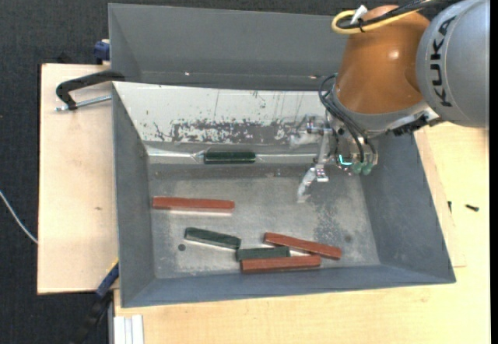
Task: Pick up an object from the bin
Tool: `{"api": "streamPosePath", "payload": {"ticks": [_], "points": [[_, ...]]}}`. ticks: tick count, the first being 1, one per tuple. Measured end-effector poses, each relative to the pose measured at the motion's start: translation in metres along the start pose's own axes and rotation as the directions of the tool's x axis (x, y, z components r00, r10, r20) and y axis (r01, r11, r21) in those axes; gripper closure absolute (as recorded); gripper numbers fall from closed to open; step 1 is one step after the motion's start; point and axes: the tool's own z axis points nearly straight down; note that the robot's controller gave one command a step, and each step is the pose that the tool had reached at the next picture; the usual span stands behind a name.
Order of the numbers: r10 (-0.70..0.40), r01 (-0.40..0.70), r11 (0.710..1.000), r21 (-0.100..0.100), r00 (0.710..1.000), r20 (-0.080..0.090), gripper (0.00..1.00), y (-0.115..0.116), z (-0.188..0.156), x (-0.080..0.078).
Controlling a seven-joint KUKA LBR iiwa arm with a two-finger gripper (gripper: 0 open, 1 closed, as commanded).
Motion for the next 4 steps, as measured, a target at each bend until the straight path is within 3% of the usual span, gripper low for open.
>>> {"api": "streamPosePath", "payload": {"ticks": [1,2,3,4], "points": [[0.019,-0.019,1.0,0.0,1.0,0.007,0.0,-0.001,0.04,0.031],[0.011,-0.011,1.0,0.0,1.0,0.0,0.0,0.007,0.089,0.045],[-0.33,0.33,0.944,-0.006,0.944,-0.005,1.0,0.004,0.1,0.076],[-0.33,0.33,0.944,-0.006,0.944,-0.005,1.0,0.004,0.1,0.076]]}}
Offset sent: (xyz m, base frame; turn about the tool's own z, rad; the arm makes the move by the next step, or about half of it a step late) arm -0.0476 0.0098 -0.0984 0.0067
